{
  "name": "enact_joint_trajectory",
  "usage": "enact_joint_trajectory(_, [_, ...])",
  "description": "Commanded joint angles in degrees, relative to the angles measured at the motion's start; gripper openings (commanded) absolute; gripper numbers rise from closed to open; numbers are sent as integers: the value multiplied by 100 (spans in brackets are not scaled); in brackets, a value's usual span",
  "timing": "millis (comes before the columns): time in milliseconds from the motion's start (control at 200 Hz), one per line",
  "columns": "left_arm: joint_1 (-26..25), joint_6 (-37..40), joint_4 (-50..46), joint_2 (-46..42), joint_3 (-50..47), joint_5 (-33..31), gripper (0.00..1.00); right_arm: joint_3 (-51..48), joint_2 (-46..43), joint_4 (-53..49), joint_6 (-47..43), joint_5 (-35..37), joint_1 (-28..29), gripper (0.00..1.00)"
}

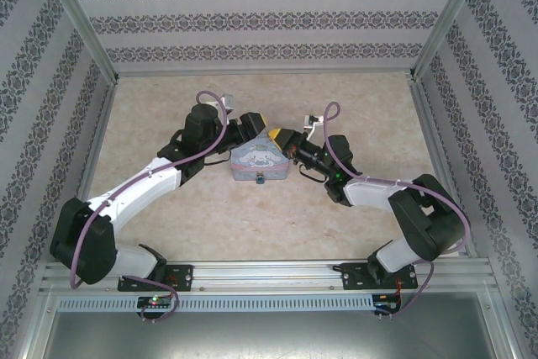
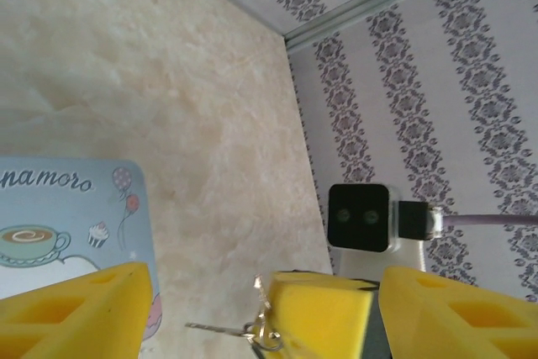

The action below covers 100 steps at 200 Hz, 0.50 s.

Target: Unlock a padlock with a key

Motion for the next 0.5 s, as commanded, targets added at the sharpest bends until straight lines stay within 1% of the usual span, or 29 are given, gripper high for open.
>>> enact_joint_trajectory(0, [61,291,-168,-161,6,67,73,-74,-182,-155,-250,-104,-65,0])
enact_joint_trajectory(200, [63,527,-412,-417,-272,-127,73,11,-139,-364,-336,-276,-88,0])
enact_joint_trajectory(310, [63,461,-261,-361,-270,-58,67,58,-136,-382,-327,-327,-36,0])
enact_joint_trajectory(495, [60,175,193,-3,-183,217,57,111,-209,-382,-300,-348,68,0])
